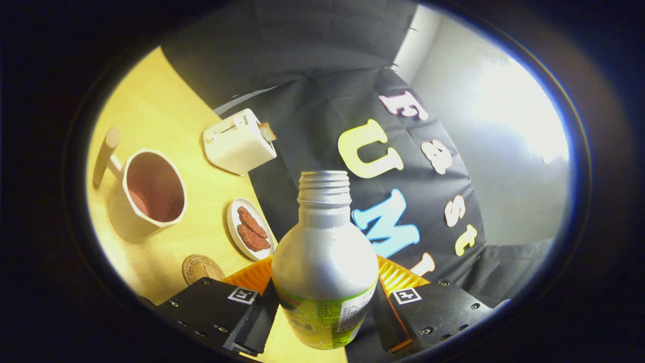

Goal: Take the bottle from table, then pour the juice into the cup, finally place the bottle on the coaster

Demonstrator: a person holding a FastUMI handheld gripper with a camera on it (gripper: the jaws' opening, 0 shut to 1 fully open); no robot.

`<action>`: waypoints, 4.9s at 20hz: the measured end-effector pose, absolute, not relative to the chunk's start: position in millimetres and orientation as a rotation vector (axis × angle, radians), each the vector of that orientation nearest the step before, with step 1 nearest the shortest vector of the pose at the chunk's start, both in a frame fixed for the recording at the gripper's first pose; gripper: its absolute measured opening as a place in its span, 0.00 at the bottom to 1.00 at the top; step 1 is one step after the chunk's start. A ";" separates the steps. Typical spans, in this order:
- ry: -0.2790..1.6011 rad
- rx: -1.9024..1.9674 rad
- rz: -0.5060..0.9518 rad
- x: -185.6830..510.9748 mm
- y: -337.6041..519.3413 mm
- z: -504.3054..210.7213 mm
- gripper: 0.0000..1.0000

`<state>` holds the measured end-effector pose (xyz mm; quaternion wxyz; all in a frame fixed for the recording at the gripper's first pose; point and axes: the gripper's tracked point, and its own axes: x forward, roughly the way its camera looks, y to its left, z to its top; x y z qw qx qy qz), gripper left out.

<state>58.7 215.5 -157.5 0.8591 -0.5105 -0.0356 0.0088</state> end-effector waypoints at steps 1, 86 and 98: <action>-0.070 -1.023 0.011 58.7 213.3 -158.1 0.81; 0.033 -0.018 -0.082 11.1 98.4 40.4 0.96; 0.047 -0.055 -0.072 -4.5 76.9 24.6 0.97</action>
